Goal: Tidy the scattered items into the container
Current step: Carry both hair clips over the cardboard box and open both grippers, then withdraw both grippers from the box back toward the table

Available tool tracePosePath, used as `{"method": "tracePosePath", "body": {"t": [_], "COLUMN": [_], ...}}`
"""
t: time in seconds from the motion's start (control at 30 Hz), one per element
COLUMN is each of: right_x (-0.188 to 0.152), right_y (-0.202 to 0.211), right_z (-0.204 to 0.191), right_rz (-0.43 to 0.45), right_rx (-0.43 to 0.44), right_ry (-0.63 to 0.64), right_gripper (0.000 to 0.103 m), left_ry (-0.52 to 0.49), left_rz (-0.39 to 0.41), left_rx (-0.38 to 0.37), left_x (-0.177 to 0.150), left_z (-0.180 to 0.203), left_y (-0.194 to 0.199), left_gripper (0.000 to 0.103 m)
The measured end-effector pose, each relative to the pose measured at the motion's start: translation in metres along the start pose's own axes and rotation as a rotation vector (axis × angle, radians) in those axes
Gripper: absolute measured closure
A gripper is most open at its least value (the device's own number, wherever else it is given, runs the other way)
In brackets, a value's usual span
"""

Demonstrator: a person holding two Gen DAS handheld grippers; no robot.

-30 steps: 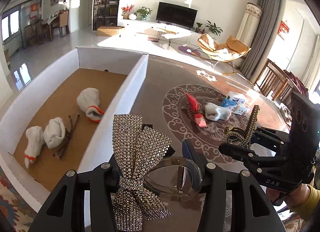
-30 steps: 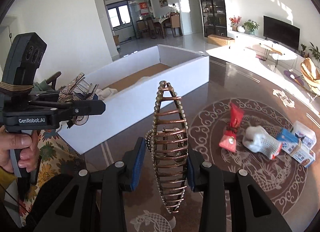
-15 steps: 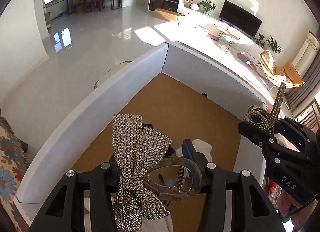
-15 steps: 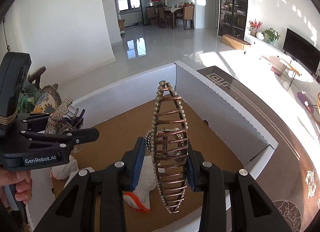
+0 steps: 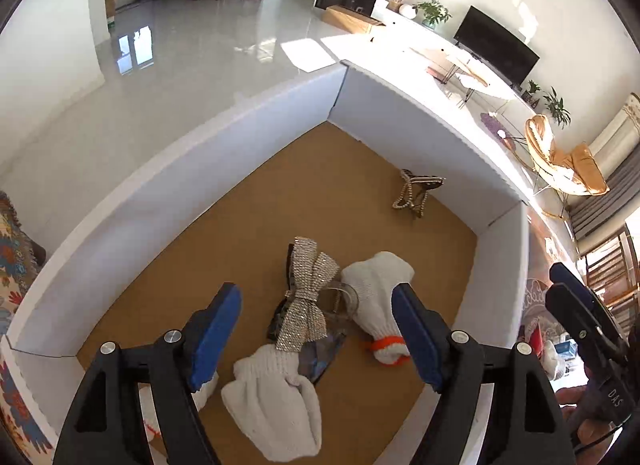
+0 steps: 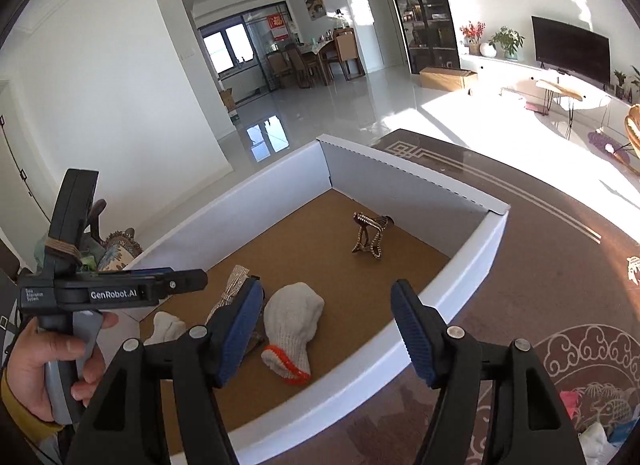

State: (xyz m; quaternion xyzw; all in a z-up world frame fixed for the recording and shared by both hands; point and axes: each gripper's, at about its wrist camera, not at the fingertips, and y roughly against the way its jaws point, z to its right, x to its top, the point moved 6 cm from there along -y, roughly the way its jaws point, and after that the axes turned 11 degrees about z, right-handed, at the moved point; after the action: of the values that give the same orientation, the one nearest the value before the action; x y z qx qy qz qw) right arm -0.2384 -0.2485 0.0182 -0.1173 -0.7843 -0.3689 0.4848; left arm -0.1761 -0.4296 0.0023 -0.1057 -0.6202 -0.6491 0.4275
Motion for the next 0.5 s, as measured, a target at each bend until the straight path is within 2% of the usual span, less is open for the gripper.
{"method": "tracePosePath", "body": {"t": [0.07,0.1,0.13,0.23,0.37,0.5], "right_x": [-0.032,-0.05,-0.07,-0.126,-0.19,-0.224], "right_y": [0.049,0.075,0.1,0.169,0.251,0.299], "right_z": [0.004,0.013,0.022,0.056,0.112,0.159], "right_rz": [0.02,0.024,0.021,0.0,-0.056,-0.089], "right_rx": [-0.031,-0.058,-0.094,-0.244,-0.432,-0.569], "right_ry": [-0.004,-0.011,-0.013,0.001,-0.04,-0.12], "right_gripper": [0.036,0.036,0.036,0.036,0.036,0.036], "left_ry": [-0.079,-0.118,-0.154,-0.243,-0.299,-0.383], "left_rz": [0.049,0.061,0.066,0.038,-0.101,-0.209], "left_rx": [-0.064,-0.103,-0.144,-0.27,-0.39,-0.39], "left_x": [-0.01,-0.019,-0.033,-0.086,-0.172,-0.253], "left_z": [0.036,0.056,0.076,0.137,0.212,0.278], "left_y": [0.038,0.055,0.07,0.099,0.086,0.054], "left_gripper": [0.017,0.006,0.0,0.0,0.0,0.0]}}
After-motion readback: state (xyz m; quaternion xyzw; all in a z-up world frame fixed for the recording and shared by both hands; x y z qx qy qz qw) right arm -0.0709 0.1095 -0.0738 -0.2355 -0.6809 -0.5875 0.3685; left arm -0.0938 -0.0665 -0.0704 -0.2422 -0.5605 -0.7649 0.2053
